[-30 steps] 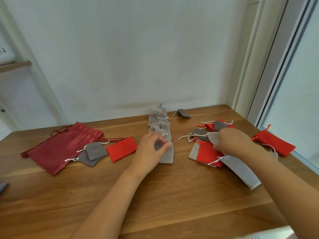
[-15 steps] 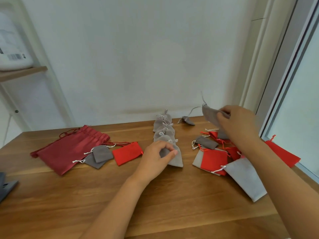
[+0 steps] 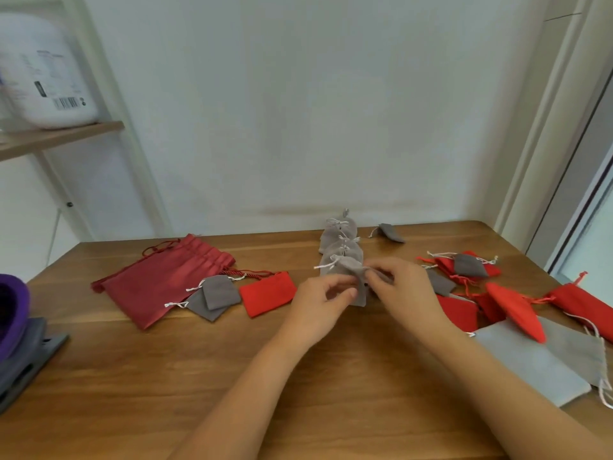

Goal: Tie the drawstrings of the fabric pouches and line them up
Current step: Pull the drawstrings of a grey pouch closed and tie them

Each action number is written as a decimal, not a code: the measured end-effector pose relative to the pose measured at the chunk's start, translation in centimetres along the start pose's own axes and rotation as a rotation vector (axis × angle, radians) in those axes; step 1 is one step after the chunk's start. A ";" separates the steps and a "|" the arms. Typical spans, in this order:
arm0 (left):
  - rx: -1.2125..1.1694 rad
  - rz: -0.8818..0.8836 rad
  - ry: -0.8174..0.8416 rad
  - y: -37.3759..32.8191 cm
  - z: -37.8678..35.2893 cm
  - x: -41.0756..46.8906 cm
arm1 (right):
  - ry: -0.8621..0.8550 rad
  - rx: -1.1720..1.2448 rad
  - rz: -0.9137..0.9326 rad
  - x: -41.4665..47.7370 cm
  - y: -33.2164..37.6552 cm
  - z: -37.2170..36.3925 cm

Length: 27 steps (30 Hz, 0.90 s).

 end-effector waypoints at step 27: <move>0.613 -0.158 0.088 2.6 -1.8 1.8 | 0.172 -0.414 -0.349 2.3 -5.1 1.6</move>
Point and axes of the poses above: each hand's wrist, its own x-axis towards the middle knuckle, its own z-axis out of the back of the hand, y = z × x, the point moved 1 cm from there along x, towards the middle knuckle, and after that the axes turned 10 degrees about -y, right-handed, at the moved point
